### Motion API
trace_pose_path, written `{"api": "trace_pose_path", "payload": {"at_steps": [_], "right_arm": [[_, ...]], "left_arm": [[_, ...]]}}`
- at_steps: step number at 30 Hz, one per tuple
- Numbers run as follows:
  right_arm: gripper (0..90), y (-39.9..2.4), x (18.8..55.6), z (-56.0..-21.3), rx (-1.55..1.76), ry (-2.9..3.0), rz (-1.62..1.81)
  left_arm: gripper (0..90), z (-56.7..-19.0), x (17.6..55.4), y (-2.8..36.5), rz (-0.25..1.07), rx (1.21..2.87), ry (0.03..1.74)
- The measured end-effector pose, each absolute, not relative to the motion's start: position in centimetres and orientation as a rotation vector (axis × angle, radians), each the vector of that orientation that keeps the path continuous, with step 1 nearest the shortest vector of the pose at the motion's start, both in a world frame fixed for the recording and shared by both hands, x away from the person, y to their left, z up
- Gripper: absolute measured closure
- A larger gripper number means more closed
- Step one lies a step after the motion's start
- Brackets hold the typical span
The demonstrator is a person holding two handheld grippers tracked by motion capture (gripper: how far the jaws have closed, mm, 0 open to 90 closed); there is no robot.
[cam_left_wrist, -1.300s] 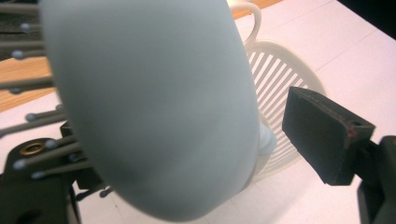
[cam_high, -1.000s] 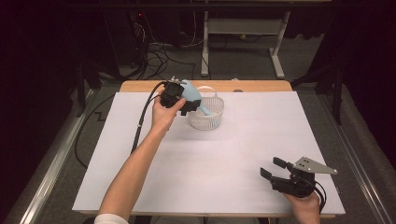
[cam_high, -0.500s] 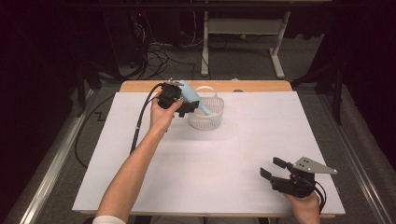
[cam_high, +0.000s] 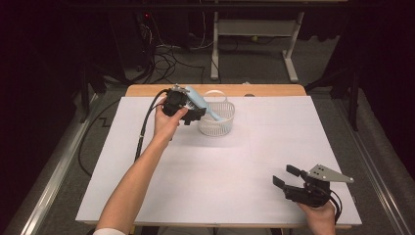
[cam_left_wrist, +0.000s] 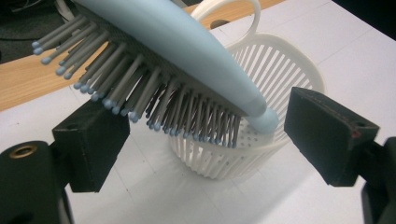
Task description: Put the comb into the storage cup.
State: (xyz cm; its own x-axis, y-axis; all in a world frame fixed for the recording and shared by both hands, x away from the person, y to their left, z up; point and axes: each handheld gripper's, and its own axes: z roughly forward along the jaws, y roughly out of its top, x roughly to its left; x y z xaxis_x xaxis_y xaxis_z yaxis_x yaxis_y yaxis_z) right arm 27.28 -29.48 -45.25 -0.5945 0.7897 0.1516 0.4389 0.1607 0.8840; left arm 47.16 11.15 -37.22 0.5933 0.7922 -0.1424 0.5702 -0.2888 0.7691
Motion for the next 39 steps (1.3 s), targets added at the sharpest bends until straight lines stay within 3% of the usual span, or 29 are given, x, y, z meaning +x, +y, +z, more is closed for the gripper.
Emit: {"api": "trace_pose_path", "payload": {"at_steps": [39], "right_arm": [[29.1, -29.7, 27.3, -45.0, 1.177, 2.067, 1.425]], "left_arm": [[15.7, -36.3, 44.6, 13.1, 0.383, 1.960, 1.045]]}}
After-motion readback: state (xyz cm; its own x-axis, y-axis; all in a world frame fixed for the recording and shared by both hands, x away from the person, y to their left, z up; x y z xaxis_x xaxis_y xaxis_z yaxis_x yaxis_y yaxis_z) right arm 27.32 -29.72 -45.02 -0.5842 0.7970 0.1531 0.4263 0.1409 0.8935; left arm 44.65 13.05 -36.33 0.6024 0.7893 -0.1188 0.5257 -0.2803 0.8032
